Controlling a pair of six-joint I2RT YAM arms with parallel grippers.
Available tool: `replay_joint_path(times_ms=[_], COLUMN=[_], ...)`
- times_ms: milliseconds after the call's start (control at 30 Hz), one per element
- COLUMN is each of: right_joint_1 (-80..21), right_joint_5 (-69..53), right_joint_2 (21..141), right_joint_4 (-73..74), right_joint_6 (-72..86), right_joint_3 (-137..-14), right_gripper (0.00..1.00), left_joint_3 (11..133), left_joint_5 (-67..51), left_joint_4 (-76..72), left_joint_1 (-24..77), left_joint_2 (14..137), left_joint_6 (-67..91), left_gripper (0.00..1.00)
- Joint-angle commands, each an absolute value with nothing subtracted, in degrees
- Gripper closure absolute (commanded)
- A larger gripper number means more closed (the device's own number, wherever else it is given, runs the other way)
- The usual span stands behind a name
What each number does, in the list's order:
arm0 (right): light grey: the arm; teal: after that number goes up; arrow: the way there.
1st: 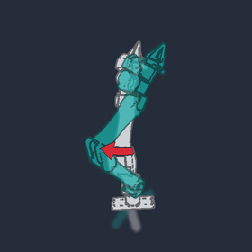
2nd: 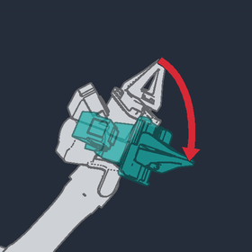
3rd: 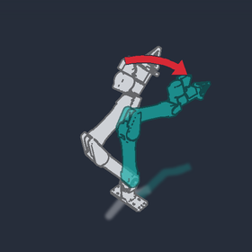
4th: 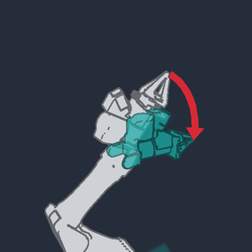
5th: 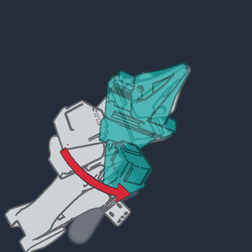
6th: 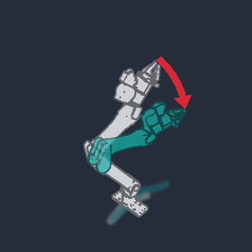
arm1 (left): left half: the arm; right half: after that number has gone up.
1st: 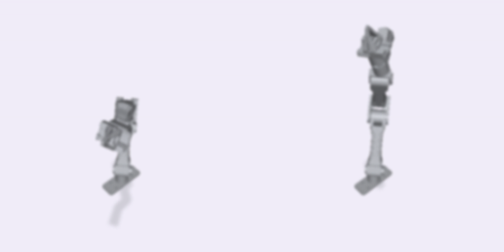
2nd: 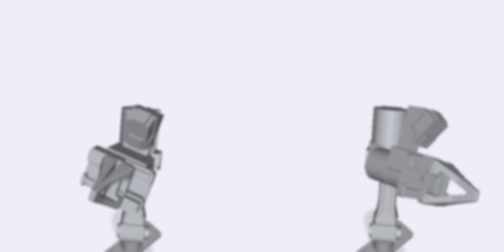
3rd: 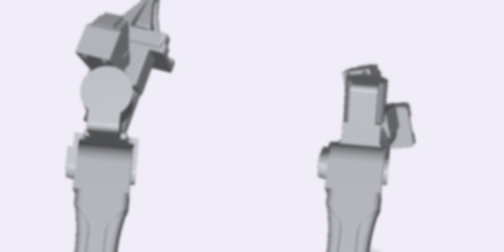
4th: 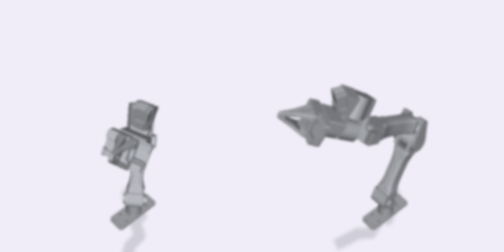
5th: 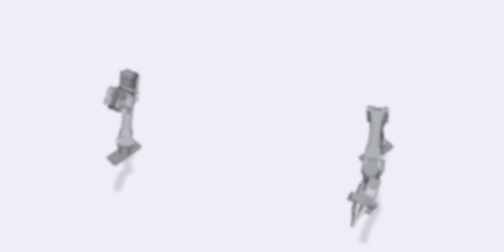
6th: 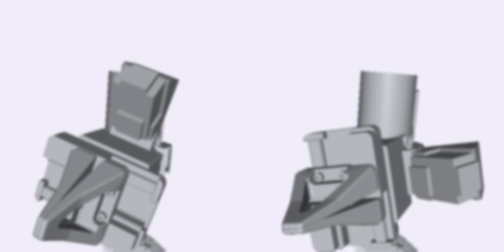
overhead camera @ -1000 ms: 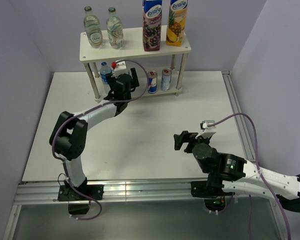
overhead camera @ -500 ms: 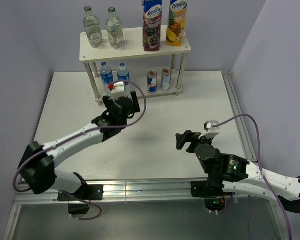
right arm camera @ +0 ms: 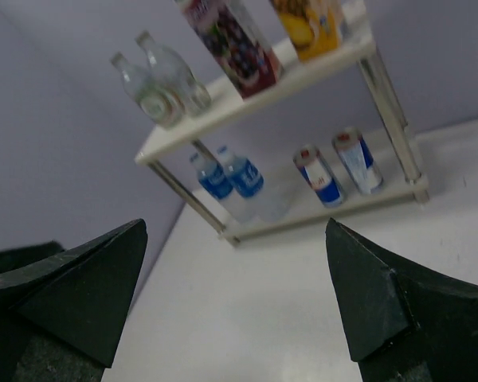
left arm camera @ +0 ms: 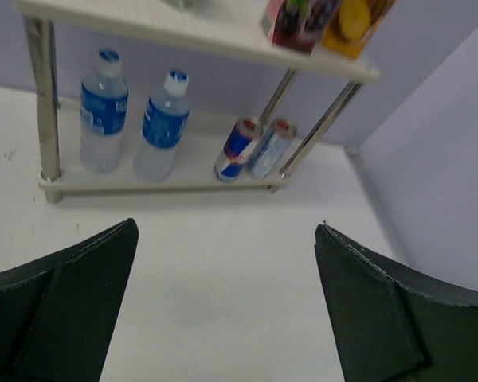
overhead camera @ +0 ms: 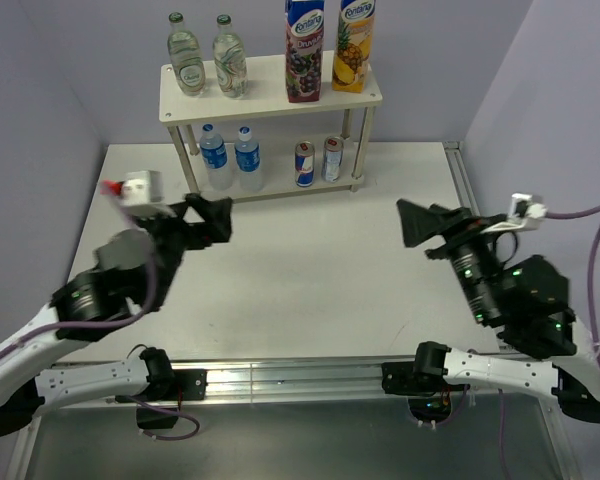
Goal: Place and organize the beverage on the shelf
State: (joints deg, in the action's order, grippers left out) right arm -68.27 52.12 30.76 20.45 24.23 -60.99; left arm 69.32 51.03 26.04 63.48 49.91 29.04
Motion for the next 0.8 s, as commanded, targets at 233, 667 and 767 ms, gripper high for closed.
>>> replay_joint_path(times_ms=[233, 667, 767], right_joint_1=[-68.64, -68.64, -68.56], right_joint_5=[53.79, 55.72, 57.81], right_joint_2=[38.32, 38.41, 38.93], right_joint_4=[8.97, 8.09, 7.82], right_joint_6=[5.81, 4.48, 3.87], right_joint_3=[-73.92, -73.65, -73.91], right_gripper=[0.0, 0.0, 0.0], left_joint_3=[73.75, 72.6, 72.16], left_joint_5=[56.78, 57.66, 57.66], left_joint_4=[20.32, 19.69, 19.34], left_joint_1=[63.72, 63.72, 63.72], left_joint_2=[42.98, 42.54, 42.28], left_joint_6=[15.65, 15.56, 15.29], left_gripper=[0.01, 0.01, 0.01])
